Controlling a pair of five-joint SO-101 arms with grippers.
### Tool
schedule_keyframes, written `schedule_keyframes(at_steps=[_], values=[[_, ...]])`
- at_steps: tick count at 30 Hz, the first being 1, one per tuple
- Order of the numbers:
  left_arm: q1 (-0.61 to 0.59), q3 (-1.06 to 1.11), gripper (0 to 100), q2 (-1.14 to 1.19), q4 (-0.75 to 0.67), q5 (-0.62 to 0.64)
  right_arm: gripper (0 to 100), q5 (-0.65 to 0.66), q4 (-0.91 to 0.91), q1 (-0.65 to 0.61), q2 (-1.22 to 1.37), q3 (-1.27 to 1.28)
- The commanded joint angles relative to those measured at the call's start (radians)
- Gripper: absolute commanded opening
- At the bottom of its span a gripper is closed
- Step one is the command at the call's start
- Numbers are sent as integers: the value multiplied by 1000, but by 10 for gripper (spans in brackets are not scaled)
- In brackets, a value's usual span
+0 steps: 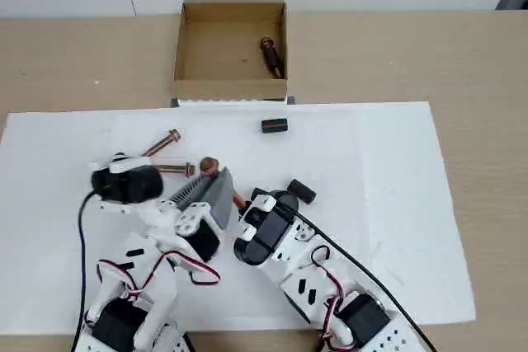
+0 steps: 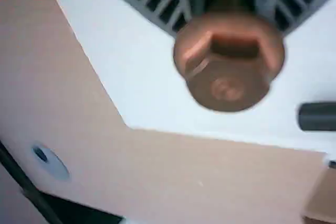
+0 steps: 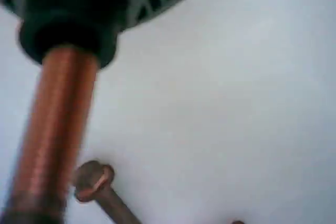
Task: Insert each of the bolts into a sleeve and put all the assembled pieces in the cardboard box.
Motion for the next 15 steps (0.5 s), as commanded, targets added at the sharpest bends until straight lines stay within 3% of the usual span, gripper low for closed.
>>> schedule_keyframes(at_steps=[1,15], values=[[32,-10,7,-14,0,-11,2,37,-45,1,-13,-11],[-11,16,7,-14,-3,-81,2,51,-88,1,-13,-18]])
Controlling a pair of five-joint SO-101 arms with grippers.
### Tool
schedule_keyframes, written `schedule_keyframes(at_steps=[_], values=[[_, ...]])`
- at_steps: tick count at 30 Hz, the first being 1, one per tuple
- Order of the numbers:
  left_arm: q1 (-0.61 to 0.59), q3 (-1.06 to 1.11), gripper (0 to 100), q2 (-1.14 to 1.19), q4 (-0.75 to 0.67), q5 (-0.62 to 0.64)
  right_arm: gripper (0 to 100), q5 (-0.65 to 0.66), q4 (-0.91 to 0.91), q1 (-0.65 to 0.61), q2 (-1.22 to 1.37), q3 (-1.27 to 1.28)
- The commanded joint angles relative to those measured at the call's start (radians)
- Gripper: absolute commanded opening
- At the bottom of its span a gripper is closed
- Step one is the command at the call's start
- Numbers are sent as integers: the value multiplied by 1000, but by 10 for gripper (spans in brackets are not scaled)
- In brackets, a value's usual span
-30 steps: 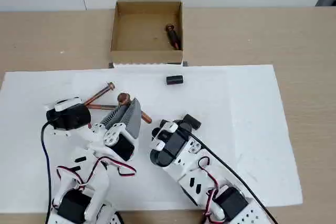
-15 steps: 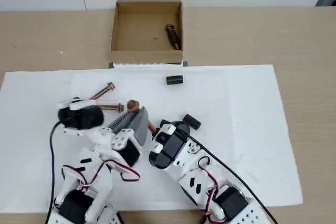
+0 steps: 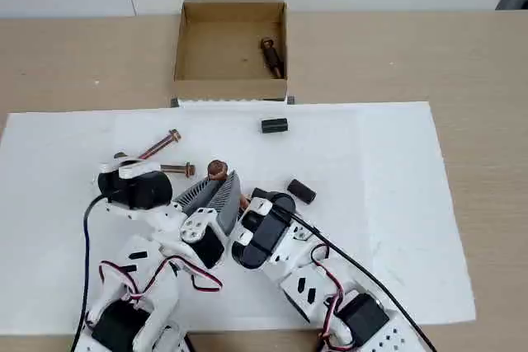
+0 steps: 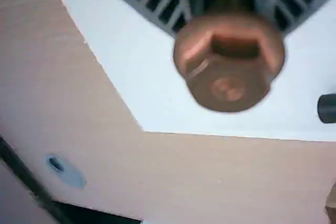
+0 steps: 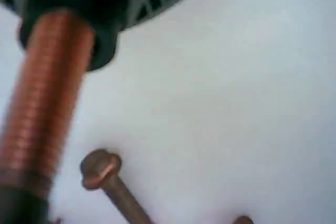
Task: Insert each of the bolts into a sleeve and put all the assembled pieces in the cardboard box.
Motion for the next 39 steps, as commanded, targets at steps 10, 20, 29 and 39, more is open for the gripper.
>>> schedule_keyframes(at_steps=[10,20,29,39], values=[[-31,5,7,-3,5,-14,2,17,-47,-2,-15,-23],[103,5,7,-3,138,-14,2,17,-48,-2,-15,-23],[121,5,10,-3,218,-26,2,17,-48,-2,-15,-23],[44,-1,239,-2,239,-127,2,17,-48,-2,-15,-15]])
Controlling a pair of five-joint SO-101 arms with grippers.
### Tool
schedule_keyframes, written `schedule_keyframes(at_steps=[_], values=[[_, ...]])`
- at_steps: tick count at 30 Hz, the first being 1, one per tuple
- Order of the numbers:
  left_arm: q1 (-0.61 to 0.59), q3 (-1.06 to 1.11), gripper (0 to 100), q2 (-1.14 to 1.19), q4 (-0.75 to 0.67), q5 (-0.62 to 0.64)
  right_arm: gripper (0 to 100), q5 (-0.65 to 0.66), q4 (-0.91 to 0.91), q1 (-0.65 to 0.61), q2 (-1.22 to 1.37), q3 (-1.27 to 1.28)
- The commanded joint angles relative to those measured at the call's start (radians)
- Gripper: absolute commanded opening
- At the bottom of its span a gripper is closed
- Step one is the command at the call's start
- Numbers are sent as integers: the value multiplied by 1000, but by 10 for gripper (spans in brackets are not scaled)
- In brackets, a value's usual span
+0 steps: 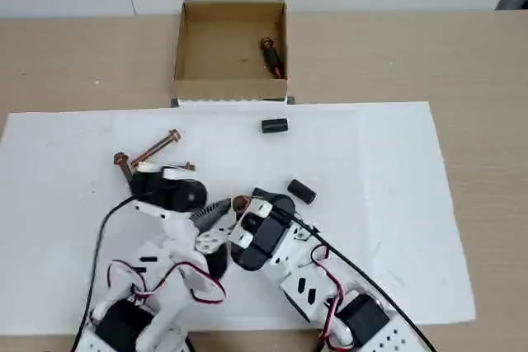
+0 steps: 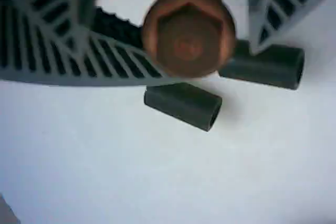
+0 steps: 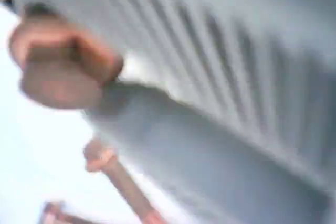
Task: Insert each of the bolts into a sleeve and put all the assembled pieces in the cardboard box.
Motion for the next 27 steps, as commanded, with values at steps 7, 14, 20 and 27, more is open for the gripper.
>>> schedule_keyframes(at_steps=[7,14,20,27], values=[[-72,-62,239,-5,3,-49,2,6,-30,-1,-13,-9],[-91,-166,235,-3,3,-49,2,6,-30,-1,-13,9],[-169,-182,47,-6,-3,-58,2,6,-30,-1,-13,5],[-390,-139,6,-8,-3,-316,2,2,-25,56,-13,6]])
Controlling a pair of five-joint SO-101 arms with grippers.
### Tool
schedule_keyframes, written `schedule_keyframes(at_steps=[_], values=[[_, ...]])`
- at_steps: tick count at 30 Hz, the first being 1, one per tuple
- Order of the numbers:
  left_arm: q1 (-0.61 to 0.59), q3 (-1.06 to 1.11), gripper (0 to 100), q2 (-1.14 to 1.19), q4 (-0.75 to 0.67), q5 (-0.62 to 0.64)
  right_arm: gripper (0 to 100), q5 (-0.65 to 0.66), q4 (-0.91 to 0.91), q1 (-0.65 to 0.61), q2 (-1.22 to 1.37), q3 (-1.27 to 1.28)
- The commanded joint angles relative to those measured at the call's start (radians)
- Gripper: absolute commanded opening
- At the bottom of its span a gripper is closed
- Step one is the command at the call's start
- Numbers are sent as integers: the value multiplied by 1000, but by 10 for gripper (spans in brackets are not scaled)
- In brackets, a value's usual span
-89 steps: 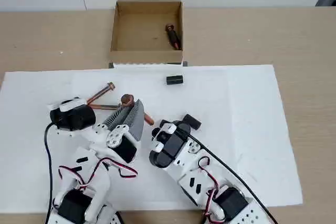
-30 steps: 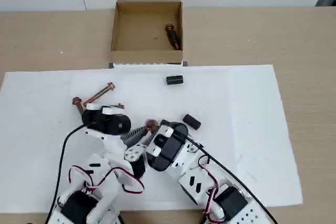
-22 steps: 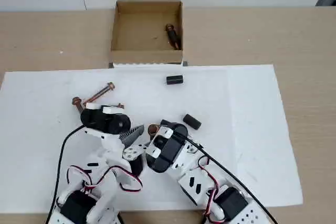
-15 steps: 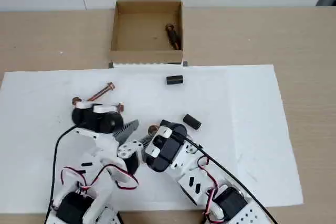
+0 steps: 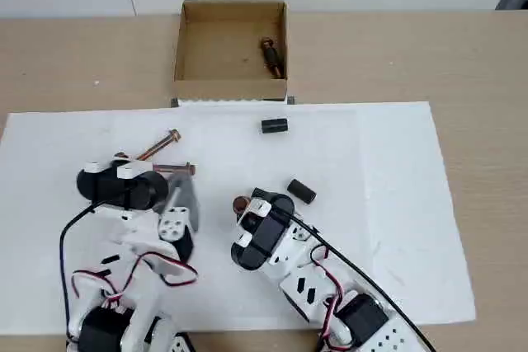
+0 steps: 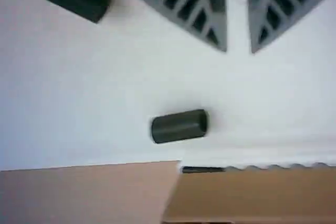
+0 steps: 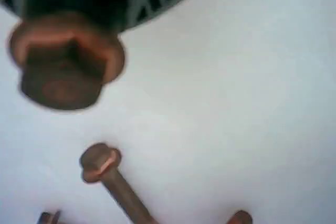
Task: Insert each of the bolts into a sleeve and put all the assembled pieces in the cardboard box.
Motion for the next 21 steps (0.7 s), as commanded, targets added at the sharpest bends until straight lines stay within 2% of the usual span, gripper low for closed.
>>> schedule_keyframes(at_steps=[1,5,13,18,21], values=[[-109,16,6,-8,-3,-123,2,2,-24,70,-15,-11],[-206,110,6,-8,-3,-226,2,2,-21,165,-15,-5],[-252,234,6,-8,2,-227,2,-8,-27,297,-15,-14],[-253,291,6,-8,3,-227,2,-176,-19,309,-2,-118],[-253,294,6,-8,3,-227,2,-186,27,309,-2,-189]])
